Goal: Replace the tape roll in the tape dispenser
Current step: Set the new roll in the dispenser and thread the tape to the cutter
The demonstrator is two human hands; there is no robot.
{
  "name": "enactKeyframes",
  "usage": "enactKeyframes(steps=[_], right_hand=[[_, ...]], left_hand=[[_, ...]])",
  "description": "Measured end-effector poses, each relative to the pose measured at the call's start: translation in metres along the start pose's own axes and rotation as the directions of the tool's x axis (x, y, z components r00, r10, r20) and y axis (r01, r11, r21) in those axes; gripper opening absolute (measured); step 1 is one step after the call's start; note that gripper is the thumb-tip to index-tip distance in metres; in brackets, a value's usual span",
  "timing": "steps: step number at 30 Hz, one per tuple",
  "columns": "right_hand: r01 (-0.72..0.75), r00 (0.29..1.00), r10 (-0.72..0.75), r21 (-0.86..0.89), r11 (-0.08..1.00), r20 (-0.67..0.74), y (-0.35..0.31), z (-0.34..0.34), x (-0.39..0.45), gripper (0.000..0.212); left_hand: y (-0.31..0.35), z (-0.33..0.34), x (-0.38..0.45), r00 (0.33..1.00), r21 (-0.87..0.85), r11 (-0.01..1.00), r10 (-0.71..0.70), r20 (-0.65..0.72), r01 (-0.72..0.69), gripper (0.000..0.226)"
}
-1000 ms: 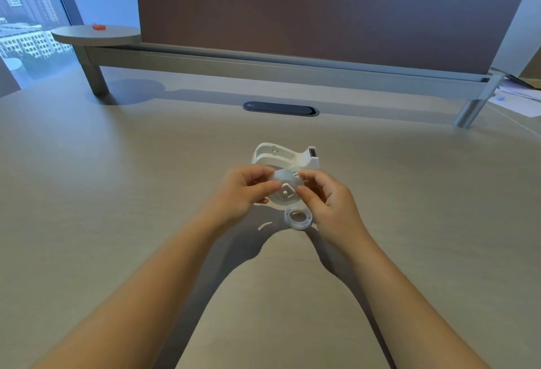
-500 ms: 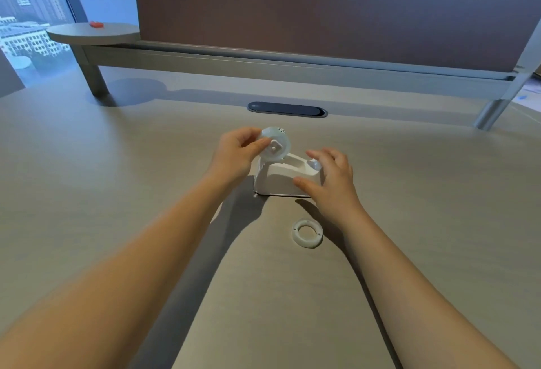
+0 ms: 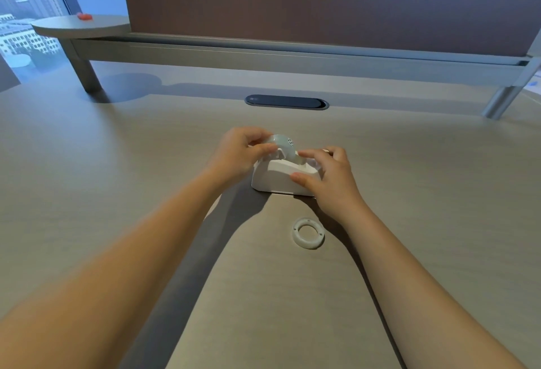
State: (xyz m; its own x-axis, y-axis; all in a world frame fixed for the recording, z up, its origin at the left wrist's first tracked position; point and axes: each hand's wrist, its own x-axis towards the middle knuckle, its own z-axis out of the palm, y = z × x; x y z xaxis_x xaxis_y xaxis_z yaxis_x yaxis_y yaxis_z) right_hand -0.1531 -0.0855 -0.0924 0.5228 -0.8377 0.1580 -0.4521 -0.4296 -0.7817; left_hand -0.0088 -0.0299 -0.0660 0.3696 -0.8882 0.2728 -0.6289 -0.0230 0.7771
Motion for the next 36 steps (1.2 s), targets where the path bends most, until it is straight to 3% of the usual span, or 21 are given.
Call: enactKeyframes(steps=[6, 11, 16, 25, 33, 36], right_hand=[[0.007, 1.000, -0.007, -0.009, 1.000, -0.004, 0.000, 0.001, 0.000, 0.042], [0.011, 1.000, -0.011, -0.018, 1.000, -0.006, 0.001, 0.001, 0.000, 0.042], [0.010, 1.000, -0.011, -0.029, 1.000, -0.010, 0.001, 0.002, 0.000, 0.042], [-0.012, 1.000, 0.012, -0.050, 0.999, -0.003, 0.001, 0.003, 0.002, 0.043], [-0.075, 0.996, 0.071, 0.080, 0.994, 0.057, -0.004, -0.003, 0.001, 0.040], [-0.062, 0.997, 0.061, -0.011, 0.998, -0.038, -0.008, -0.007, 0.004, 0.039]], left_hand=[[0.002, 0.001, 0.001, 0.994, 0.004, 0.999, -0.052, 0.094, 0.051, 0.030], [-0.004, -0.002, 0.002, 0.961, -0.193, 0.957, -0.174, 0.215, 0.216, 0.032], [-0.008, 0.008, 0.002, 0.935, -0.369, 0.864, -0.277, 0.220, 0.343, 0.021], [-0.010, 0.014, 0.004, 0.933, -0.527, 0.770, -0.295, 0.208, 0.361, 0.011], [-0.010, 0.012, -0.001, 0.944, -0.508, 0.796, -0.261, 0.203, 0.330, 0.014], [-0.008, 0.011, -0.001, 0.954, -0.474, 0.828, -0.249, 0.167, 0.299, 0.025]])
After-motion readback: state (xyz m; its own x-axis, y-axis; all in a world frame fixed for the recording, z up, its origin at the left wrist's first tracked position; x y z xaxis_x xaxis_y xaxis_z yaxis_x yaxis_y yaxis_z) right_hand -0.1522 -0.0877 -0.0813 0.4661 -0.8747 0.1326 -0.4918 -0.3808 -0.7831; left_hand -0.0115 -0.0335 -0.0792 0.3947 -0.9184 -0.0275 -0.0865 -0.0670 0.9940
